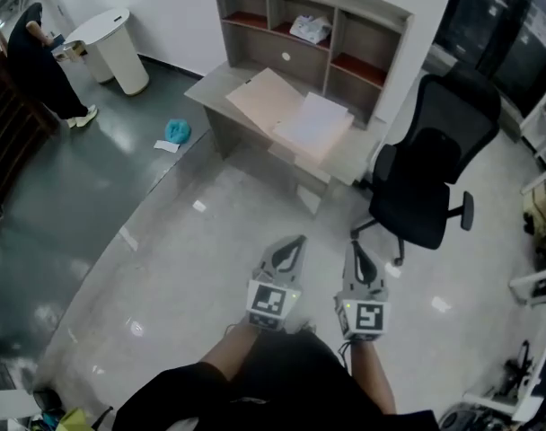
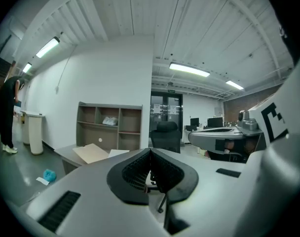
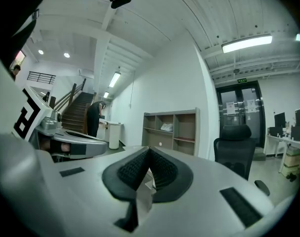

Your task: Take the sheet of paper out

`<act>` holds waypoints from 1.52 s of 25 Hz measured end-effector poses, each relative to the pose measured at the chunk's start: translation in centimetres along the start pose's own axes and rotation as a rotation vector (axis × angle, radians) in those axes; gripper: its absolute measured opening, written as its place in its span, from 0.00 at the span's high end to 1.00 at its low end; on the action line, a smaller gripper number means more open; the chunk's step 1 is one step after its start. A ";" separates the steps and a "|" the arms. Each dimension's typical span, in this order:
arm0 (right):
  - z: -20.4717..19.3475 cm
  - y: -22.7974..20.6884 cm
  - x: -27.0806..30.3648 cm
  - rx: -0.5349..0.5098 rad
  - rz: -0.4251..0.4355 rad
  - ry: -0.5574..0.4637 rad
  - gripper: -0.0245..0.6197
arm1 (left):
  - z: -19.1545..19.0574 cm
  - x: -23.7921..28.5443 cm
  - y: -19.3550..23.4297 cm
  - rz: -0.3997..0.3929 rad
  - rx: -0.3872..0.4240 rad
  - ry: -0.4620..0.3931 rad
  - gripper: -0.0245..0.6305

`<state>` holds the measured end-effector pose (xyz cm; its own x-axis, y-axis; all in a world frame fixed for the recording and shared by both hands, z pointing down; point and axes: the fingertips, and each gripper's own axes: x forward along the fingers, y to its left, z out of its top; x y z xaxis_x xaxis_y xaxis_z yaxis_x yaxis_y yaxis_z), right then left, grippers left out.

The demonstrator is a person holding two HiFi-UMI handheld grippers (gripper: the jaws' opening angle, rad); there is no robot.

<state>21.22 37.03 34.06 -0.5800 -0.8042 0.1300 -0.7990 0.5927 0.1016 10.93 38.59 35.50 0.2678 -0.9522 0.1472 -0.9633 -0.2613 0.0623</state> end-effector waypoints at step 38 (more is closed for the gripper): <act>-0.4 7.0 16.1 -0.024 0.139 0.011 0.94 | -2.3 2.9 16.8 0.134 -0.046 0.038 0.89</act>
<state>6.39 28.23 37.27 -0.6827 -0.7139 0.1556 -0.7071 0.6992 0.1055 -4.47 31.80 39.25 0.1380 -0.9712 0.1942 -0.9887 -0.1236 0.0842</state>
